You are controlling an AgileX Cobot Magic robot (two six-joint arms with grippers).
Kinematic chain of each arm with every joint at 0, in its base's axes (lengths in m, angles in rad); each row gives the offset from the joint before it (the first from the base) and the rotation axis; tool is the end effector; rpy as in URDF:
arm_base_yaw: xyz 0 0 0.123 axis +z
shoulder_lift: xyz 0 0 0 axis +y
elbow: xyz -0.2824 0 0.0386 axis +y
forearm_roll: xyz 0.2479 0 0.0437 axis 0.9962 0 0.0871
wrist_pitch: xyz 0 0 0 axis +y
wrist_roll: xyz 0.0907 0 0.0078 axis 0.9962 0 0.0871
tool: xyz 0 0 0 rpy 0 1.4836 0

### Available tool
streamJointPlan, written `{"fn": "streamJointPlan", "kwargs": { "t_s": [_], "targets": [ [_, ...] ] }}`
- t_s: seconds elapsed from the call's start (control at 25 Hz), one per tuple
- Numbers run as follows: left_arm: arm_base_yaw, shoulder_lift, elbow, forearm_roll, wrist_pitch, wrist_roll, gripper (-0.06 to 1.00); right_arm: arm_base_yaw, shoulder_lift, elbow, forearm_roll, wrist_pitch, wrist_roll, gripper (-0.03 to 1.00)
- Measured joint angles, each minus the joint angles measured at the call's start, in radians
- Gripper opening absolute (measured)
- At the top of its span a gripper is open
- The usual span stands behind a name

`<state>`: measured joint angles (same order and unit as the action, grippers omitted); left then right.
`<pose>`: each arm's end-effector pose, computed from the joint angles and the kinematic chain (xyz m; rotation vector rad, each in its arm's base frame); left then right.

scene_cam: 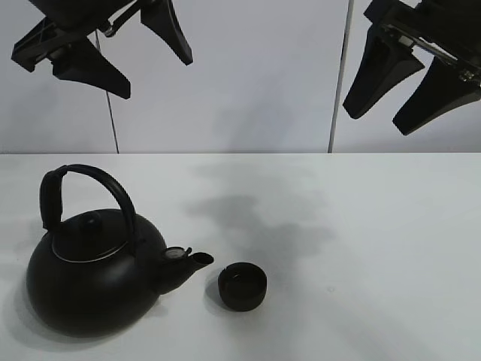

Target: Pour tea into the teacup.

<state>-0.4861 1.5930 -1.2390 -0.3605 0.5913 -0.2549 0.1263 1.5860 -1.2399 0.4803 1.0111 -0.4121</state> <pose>0.3036 -0.1807 0.2937 0.0065 2.5042 -0.7016 0.3130 0.0757 0.2833 -0.4651 2.6943 0.5532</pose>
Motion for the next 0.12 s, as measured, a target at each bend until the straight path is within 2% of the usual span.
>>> {"fn": "streamJointPlan", "kwargs": {
  "t_s": [0.12],
  "targets": [
    [0.000, 0.000, 0.000, 0.000, 0.000, 0.001, 0.53, 0.000, 0.000, 0.000, 0.000, 0.000, 0.000, 0.49]
  ]
}}
